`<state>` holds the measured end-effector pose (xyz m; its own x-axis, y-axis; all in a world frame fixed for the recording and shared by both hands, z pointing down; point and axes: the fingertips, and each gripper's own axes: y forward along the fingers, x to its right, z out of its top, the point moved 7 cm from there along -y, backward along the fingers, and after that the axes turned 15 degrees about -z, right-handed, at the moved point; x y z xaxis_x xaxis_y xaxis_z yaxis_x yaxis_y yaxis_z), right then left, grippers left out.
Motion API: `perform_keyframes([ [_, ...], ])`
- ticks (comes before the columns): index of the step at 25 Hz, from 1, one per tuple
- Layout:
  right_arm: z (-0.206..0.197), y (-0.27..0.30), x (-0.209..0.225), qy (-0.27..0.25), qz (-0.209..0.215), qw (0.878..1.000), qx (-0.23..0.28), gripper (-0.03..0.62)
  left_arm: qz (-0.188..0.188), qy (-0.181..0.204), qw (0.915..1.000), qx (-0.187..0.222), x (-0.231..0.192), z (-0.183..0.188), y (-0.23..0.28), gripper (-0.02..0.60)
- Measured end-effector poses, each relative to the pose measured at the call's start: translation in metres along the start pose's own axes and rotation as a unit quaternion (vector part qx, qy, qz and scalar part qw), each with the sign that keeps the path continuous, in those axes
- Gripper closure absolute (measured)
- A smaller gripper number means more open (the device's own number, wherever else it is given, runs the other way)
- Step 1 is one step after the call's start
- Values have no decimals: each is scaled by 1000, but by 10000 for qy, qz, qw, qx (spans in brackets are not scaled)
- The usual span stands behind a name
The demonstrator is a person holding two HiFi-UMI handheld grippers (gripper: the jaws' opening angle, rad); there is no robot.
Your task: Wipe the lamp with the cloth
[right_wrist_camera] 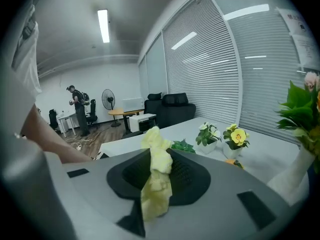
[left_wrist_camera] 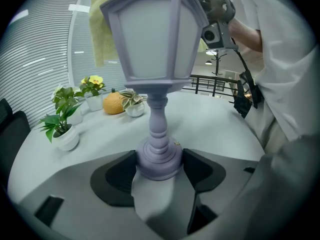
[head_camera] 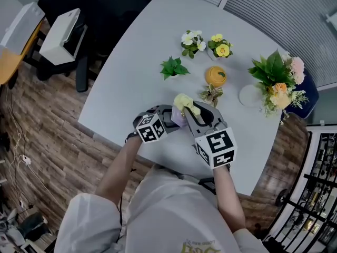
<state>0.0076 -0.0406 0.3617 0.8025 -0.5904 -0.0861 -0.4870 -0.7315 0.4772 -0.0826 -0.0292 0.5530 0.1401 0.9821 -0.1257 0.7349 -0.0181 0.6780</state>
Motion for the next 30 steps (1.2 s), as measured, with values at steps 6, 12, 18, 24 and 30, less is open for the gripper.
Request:
perform_keyframes([
  [6,3,-1,-9,-357,-15,9993,67,502,6,-1,10000,3,0,-1,0,278],
  [12,6,-3,-16,-556,59,9984,125,502,-1,-8,10000,-5,0,0,1,278],
  [18,10,-6,-27,-788,208,9965,209,502,-10,-14,10000,-3,0,0,0,278],
  [24,9,-8,-31,-864,302,9956,216,503,-9,-7,10000,-2,-1,0,-1,278],
  [30,7,-13,-34,-793,505,9954,192,505,-11,-11,10000,-5,-1,0,0,278],
])
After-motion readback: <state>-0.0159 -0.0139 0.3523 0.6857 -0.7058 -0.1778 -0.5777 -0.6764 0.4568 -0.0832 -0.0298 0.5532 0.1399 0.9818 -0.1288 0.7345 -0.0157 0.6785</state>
